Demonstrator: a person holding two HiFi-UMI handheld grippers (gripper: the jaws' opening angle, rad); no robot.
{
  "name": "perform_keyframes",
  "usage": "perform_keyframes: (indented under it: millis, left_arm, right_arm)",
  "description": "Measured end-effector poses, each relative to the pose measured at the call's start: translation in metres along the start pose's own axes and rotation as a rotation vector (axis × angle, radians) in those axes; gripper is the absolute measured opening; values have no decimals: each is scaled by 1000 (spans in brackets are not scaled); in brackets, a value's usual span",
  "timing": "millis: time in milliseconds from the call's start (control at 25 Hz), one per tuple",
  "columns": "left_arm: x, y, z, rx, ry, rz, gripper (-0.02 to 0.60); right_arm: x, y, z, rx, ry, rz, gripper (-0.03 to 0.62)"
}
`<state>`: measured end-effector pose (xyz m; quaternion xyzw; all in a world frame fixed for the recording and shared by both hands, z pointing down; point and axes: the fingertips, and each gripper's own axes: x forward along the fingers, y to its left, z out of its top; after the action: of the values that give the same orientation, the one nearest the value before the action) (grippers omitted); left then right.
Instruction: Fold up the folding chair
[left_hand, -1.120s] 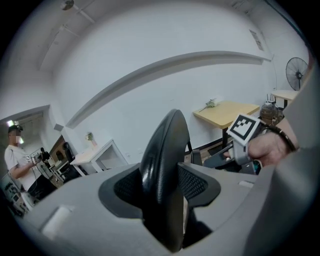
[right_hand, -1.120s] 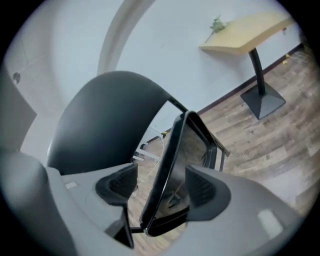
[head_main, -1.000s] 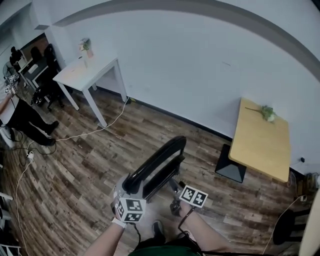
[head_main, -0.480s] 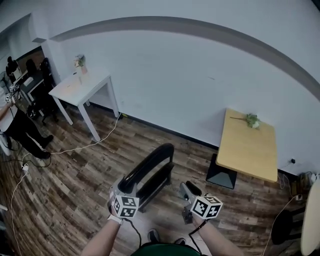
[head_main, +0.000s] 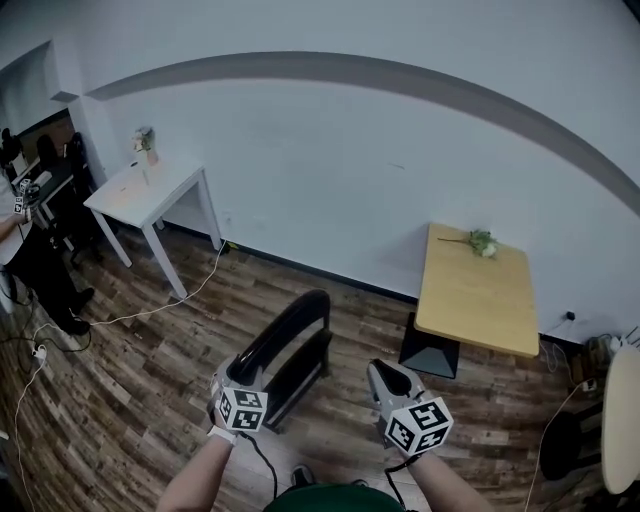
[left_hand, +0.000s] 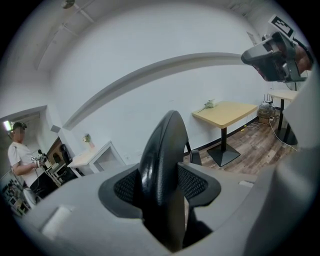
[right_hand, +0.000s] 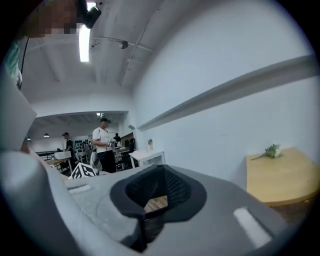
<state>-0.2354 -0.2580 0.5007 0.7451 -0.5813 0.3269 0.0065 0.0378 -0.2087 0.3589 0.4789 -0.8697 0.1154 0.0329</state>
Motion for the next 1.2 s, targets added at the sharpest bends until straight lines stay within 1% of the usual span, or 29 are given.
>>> perform_keyframes:
  millis: [160, 280, 400, 560, 840, 960, 1200]
  left_arm:
    - [0, 3, 0, -2, -14, -6, 224]
    - [3, 2, 3, 4, -43, -21, 222]
    - [3, 3, 5, -6, -65, -34, 222]
    - [3, 8, 5, -46, -78, -35, 221]
    - [5, 16, 3, -78, -88, -36, 221]
    - [5, 17, 3, -81, -97, -35, 221]
    - [7, 15, 5, -86, -104, -37, 220]
  right_arm:
    - [-12, 1, 28, -70, -74, -74, 20]
    - [-20, -1, 51, -103, -137, -103, 3]
    - [-25, 2, 66, -155, -173, -128, 3]
    - [-21, 14, 69, -183, -173, -111, 3]
    - [-17, 33, 72, -230, -179, -105, 3]
    - [-16, 36, 75, -255, -186, -113, 3]
    - [-12, 35, 75, -250, -186, -123, 3]
